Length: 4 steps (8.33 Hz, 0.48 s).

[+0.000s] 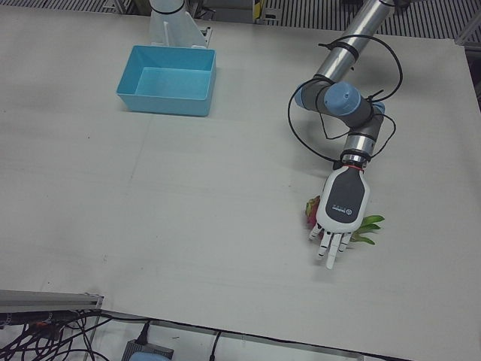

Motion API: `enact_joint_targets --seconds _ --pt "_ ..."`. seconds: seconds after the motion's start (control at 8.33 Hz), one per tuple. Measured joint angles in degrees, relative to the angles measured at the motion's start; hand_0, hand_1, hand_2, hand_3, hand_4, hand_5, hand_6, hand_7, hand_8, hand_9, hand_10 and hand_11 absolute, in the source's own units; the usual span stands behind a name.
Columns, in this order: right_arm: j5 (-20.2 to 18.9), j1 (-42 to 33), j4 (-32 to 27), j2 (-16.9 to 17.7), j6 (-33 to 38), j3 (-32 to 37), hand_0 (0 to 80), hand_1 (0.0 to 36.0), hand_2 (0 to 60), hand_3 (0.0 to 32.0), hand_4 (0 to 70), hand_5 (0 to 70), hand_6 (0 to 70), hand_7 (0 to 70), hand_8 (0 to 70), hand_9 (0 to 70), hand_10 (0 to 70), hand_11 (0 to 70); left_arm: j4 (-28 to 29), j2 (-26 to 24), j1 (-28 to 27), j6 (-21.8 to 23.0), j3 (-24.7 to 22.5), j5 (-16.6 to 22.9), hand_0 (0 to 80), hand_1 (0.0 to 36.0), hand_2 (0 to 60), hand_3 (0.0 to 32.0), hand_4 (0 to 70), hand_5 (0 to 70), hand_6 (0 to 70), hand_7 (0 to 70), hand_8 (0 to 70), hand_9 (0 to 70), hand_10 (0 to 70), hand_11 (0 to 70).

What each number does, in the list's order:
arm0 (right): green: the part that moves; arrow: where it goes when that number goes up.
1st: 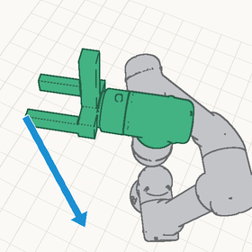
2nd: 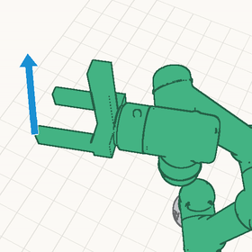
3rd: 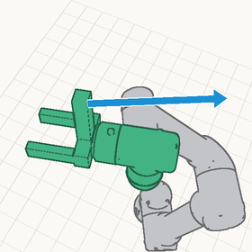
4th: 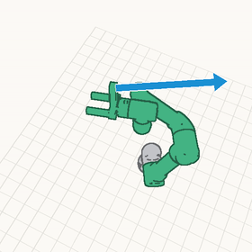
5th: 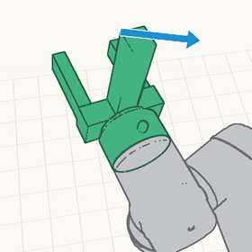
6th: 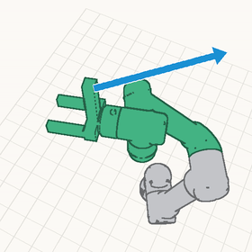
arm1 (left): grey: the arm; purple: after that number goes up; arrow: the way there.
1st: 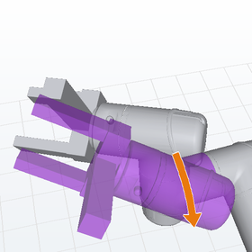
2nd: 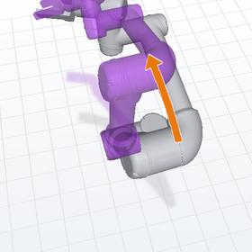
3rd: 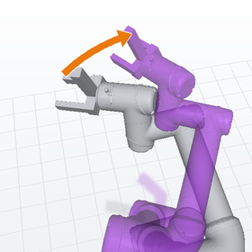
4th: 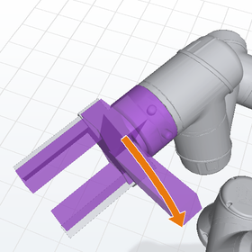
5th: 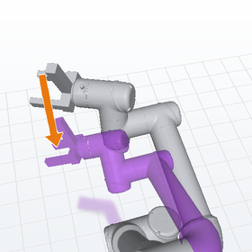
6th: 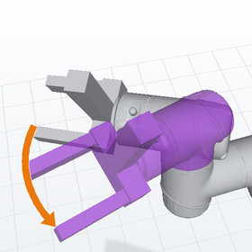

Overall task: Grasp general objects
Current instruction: 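Close the left hand's fingers around the dragon fruit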

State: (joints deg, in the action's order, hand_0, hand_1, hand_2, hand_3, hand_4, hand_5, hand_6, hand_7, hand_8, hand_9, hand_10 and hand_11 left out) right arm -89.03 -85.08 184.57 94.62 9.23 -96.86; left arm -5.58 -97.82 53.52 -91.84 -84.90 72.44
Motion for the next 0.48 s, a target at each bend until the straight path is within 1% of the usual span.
enact_joint_targets --seconds 0.12,0.24,0.36,0.48 --pt "0.0 0.0 0.0 -0.01 0.0 0.0 0.0 0.0 0.0 0.0 0.0 0.0 0.0 0.0 0.0 0.0 0.0 0.0 0.06 0.04 0.05 0.06 -0.05 -0.08 51.8 17.5 50.0 0.0 70.0 46.2 35.0 32.7 38.2 41.8 55.6 70.0" --pt "0.0 0.0 0.0 -0.02 -0.01 0.0 0.0 0.0 0.0 0.0 0.0 0.0 0.0 0.0 0.0 0.0 0.0 0.0 0.14 0.14 0.21 0.23 -0.33 -0.75 48.8 10.1 46.7 0.0 70.0 51.4 45.7 31.0 47.6 43.4 65.7 70.0" --pt "0.0 0.0 0.0 -0.02 0.02 0.0 0.0 0.0 0.0 0.0 0.0 0.0 0.0 0.0 0.0 0.0 0.0 0.0 0.25 0.43 0.43 0.34 -1.35 -1.5 49.9 12.4 60.0 0.0 70.0 59.9 68.7 28.3 54.4 46.7 70.0 70.0" --pt "0.0 0.0 0.0 0.0 0.03 0.0 0.0 0.0 0.0 0.0 0.0 0.0 0.0 0.0 0.0 0.0 0.0 0.0 0.33 1.2 0.65 0.4 -3.32 -2.01 49.6 12.8 60.0 0.0 70.0 57.2 70.0 26.8 55.8 47.1 70.0 70.0"
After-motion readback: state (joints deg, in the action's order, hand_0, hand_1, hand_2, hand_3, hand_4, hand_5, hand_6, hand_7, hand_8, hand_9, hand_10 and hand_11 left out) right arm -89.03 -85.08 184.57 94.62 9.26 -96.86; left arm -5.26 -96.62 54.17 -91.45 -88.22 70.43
